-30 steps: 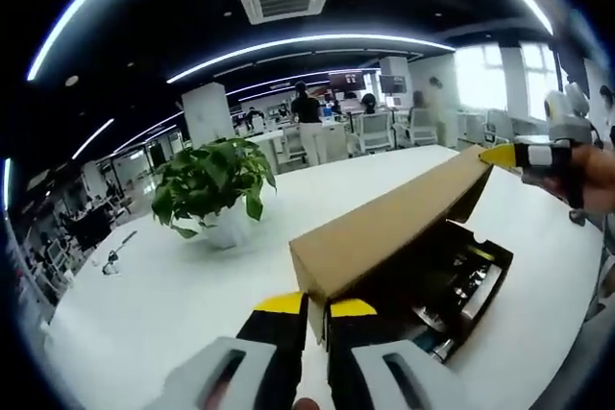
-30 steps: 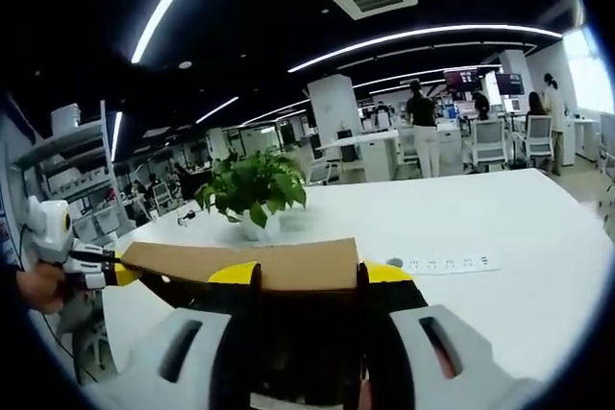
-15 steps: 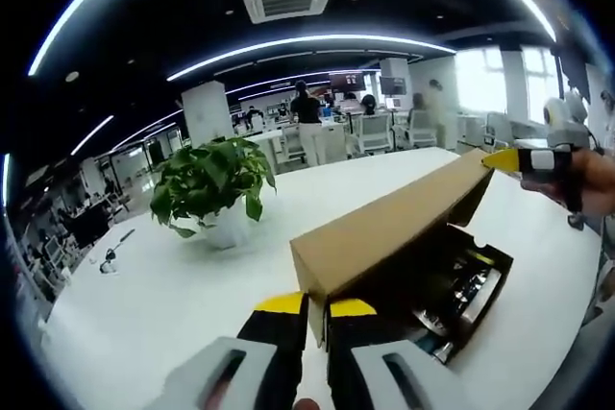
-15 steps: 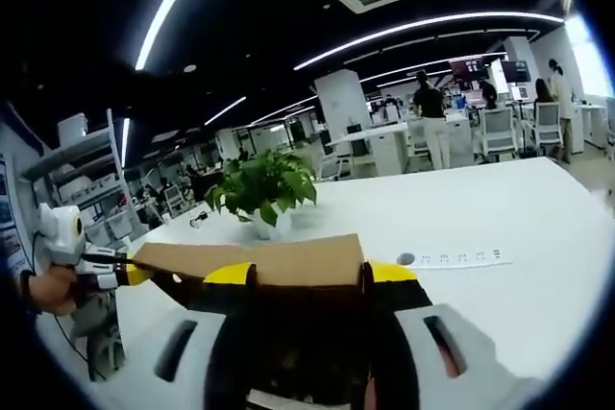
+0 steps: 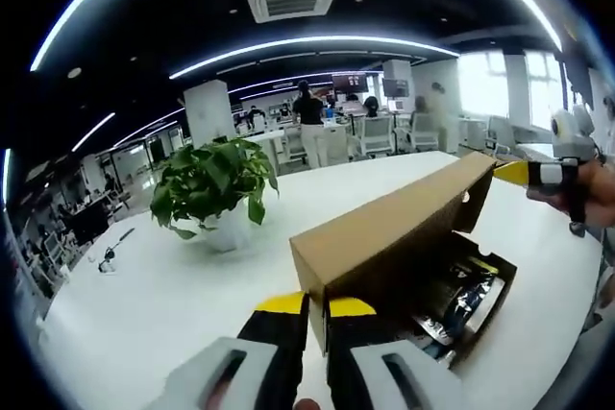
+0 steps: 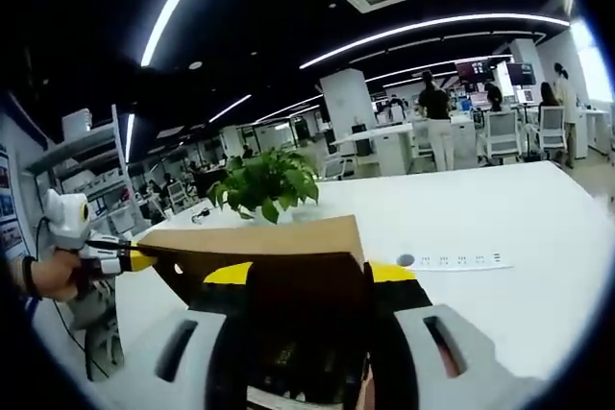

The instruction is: Operate the shoe box by opening the lid, removing the specified soft item, and placing it in the target area until the item is outside and the box remains undamaged.

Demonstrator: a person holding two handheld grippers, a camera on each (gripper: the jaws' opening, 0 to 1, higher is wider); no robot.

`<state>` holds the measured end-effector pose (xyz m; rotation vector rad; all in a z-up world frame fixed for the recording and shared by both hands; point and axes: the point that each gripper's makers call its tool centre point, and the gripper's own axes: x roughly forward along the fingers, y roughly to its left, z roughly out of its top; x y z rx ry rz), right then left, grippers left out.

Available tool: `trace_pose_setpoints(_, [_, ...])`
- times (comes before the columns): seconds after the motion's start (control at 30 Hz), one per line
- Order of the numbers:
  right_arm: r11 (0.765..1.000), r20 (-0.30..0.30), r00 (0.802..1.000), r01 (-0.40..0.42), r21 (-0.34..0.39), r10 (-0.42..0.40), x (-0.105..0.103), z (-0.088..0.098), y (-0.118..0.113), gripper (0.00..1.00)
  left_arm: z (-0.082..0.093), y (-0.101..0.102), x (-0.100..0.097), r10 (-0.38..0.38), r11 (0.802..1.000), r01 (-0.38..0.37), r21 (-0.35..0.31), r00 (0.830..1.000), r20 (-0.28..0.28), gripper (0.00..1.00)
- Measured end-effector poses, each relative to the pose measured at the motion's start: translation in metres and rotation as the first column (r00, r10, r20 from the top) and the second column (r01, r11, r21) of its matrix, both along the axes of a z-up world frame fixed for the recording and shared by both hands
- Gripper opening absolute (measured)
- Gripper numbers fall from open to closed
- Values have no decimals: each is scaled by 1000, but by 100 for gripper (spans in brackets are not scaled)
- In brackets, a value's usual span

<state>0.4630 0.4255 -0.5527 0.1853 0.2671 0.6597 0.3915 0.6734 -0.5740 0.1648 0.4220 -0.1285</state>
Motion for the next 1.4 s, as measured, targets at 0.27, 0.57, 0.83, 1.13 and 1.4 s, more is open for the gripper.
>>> trace_pose_setpoints(0.27, [997, -5, 998, 57, -42, -58, 17, -10, -7, 23, 0, 0, 0, -5, 1000, 5, -11, 1000, 9, 5])
trace_pose_setpoints(0.57, [992, -5, 993, 114, -54, -115, 32, -15, -20, 2, 0, 2, 4, -12, 1000, 13, -17, 1000, 16, 5])
trace_pose_setpoints(0.83, [993, -15, 994, 107, -54, -108, 39, -22, -16, 2, -8, 3, 8, -21, 1000, 21, -17, 1000, 3, 5])
trace_pose_setpoints(1.13, [993, -32, 995, 97, -74, -99, 47, -35, -14, 2, -20, 6, 13, -23, 1000, 22, -19, 1000, -16, 5])
trace_pose_setpoints(1.4, [991, -45, 994, 92, -93, -97, 53, -45, -11, 2, -30, 9, 18, -28, 999, 27, -23, 999, -36, 5])
